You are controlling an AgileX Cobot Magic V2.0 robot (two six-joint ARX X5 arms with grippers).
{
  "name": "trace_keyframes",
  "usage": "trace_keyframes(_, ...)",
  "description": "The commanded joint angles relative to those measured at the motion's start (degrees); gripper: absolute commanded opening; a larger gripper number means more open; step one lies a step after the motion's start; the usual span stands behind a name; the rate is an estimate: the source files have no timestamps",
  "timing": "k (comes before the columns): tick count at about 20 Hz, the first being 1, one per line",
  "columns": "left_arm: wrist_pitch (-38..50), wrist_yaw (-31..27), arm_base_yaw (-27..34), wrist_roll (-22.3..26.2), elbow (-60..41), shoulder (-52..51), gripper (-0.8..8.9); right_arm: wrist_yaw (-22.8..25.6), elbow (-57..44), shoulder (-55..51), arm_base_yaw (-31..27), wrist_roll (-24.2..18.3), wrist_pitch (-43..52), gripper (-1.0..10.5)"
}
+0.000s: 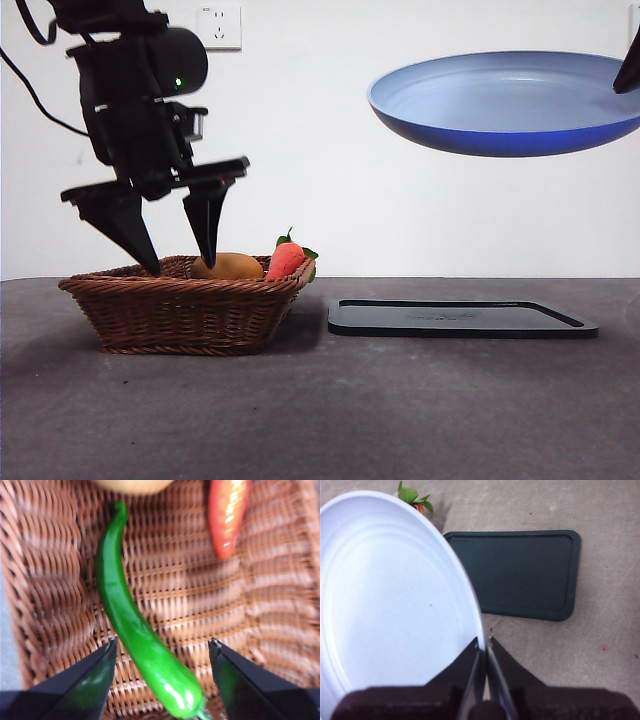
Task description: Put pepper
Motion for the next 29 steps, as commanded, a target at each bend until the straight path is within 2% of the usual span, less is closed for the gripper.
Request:
trace_keyframes(1, 0.98, -1.01, -0.39, -1.36, 1.18, 2.89, 3.24, -0.24, 1.16, 0.28, 0.02, -0.09, 0.74, 0.1)
trace_keyframes(12, 3.32, -1.36, -0.9, -2.56, 1.18, 7.21, 3.19, -0.24, 1.16, 0.31, 0.04, -0.7, 0.79, 0.1)
trace_keyframes(15, 3.13, -1.09, -1.11, -2.62, 1.18, 7.21, 1.73, -0.22, 1.16, 0.31, 0.02, -0.72, 0.79, 0.1)
trace_keyframes(17, 2.62, -0.96, -1.16, -2.67, 1.18, 7.21, 1.24, -0.2, 1.16, 0.31, 0.02, -0.72, 0.81, 0.1)
trace_keyframes(29, 1.2, -0.7, -1.16, -3.04, 1.2, 2.21, 1.23, -0.2, 1.16, 0.46, 0.02, -0.7, 0.83, 0.1)
